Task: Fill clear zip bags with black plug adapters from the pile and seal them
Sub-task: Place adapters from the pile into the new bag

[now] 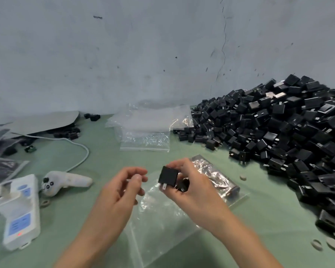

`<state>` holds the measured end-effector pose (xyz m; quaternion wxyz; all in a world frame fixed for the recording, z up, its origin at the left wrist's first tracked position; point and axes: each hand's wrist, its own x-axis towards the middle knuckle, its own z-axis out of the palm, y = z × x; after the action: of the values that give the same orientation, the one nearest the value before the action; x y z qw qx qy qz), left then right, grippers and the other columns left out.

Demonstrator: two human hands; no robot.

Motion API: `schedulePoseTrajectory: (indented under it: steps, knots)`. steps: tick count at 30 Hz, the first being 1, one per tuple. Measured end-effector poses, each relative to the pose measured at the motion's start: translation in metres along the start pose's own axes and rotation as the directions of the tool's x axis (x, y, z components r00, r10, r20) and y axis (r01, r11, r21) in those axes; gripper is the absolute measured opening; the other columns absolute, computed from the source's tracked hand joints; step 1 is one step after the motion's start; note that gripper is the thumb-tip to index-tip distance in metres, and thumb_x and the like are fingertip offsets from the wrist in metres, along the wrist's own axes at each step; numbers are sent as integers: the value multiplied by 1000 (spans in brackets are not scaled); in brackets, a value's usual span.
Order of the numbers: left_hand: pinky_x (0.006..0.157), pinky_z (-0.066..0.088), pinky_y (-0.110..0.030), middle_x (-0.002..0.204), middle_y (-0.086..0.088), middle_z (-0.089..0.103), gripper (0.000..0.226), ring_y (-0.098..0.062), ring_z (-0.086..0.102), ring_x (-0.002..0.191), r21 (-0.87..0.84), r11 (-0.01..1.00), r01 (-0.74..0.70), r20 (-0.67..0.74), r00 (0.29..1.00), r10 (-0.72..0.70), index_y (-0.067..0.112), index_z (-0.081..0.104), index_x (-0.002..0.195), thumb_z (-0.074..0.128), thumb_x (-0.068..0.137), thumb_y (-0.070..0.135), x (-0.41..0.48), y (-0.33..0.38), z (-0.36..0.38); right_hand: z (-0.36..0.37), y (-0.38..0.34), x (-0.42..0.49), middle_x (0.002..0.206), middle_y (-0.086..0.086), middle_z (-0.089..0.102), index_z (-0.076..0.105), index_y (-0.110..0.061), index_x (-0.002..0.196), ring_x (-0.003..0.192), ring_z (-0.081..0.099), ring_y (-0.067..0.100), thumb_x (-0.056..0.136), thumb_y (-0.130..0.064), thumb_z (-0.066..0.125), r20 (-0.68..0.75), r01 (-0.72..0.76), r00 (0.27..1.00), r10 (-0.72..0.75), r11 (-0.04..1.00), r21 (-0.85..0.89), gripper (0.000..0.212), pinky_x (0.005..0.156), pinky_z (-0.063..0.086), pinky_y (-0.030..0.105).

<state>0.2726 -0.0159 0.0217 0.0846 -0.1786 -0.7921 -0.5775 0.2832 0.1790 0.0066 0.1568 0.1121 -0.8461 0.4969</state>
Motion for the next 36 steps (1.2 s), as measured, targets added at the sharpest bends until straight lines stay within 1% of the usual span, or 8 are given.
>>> schedulePoseTrajectory:
  steps: [7, 10, 14, 17, 19, 24, 28, 36]
  knots:
    - [73, 51, -16, 95, 10, 73, 26, -7, 67, 83, -12, 999, 33, 144, 989, -31, 46, 67, 107, 64, 81, 52, -5, -6, -5, 22, -8, -5, 111, -23, 54, 48, -54, 127, 91, 55, 2, 90, -39, 63, 159, 218, 969, -190, 959, -182, 43, 80, 49, 20]
    - [71, 49, -8, 91, 15, 75, 16, -3, 70, 81, 84, 991, 108, -11, 994, -107, 35, 70, 102, 72, 90, 24, -1, -18, -31, 12, -5, -1, 99, -17, 66, 60, -47, 124, 69, 54, 1, 93, -26, 68, 45, -22, 999, 15, 984, 178, 38, 64, 46, 15]
    - [72, 47, -4, 88, 12, 77, 23, -6, 71, 84, 203, 943, 264, -42, 965, -261, 26, 69, 98, 71, 87, 5, -14, -45, -69, -16, -7, 13, 83, 1, 70, 72, -22, 86, 63, 58, 14, 93, -27, 66, 0, -322, 818, 575, 458, 829, 11, 52, 44, 26]
    - [83, 50, -8, 100, 4, 77, 26, -6, 72, 93, 177, 940, 292, 38, 952, -303, 19, 68, 101, 71, 85, -1, -30, -58, -73, -29, -1, 14, 68, 0, 58, 61, -20, 65, 57, 55, 17, 90, -38, 63, 175, -264, 697, 696, 23, 964, 31, 53, 47, 28]
    - [90, 49, -12, 107, 5, 75, 29, -6, 71, 99, 162, 962, 219, 84, 968, -235, 18, 67, 103, 71, 84, -3, -36, -58, -64, -27, 2, 13, 65, -1, 53, 56, -20, 63, 55, 52, 18, 88, -40, 60, 223, -260, 690, 688, -52, 964, 32, 55, 48, 28]
    - [89, 43, -6, 114, 15, 69, 43, -4, 68, 97, 298, 954, -36, 77, 997, 14, 30, 69, 99, 78, 77, -5, -41, -57, -42, -12, 0, 15, 64, 3, 53, 57, -22, 60, 53, 48, 17, 88, -28, 58, 31, -450, 794, 607, 553, 701, 28, 49, 41, 28]
    - [92, 44, -13, 121, 17, 67, 44, -6, 67, 102, 342, 931, -128, 82, 991, 106, 34, 69, 95, 79, 77, -5, -41, -59, -37, 3, -6, 6, 59, -9, 54, 66, -29, 78, 53, 44, 5, 94, -44, 58, -47, -286, 953, 299, 941, 183, 23, 52, 33, 18]
    - [97, 42, -17, 125, 10, 60, 39, -2, 56, 115, 501, 791, -352, 264, 932, 248, 30, 69, 116, 58, 88, 54, -36, -66, -37, 37, -13, -9, 80, -19, 53, 52, -33, 87, 85, 47, 3, 81, -82, 42, 177, 26, 983, 55, 904, -427, 50, 71, 40, 28]
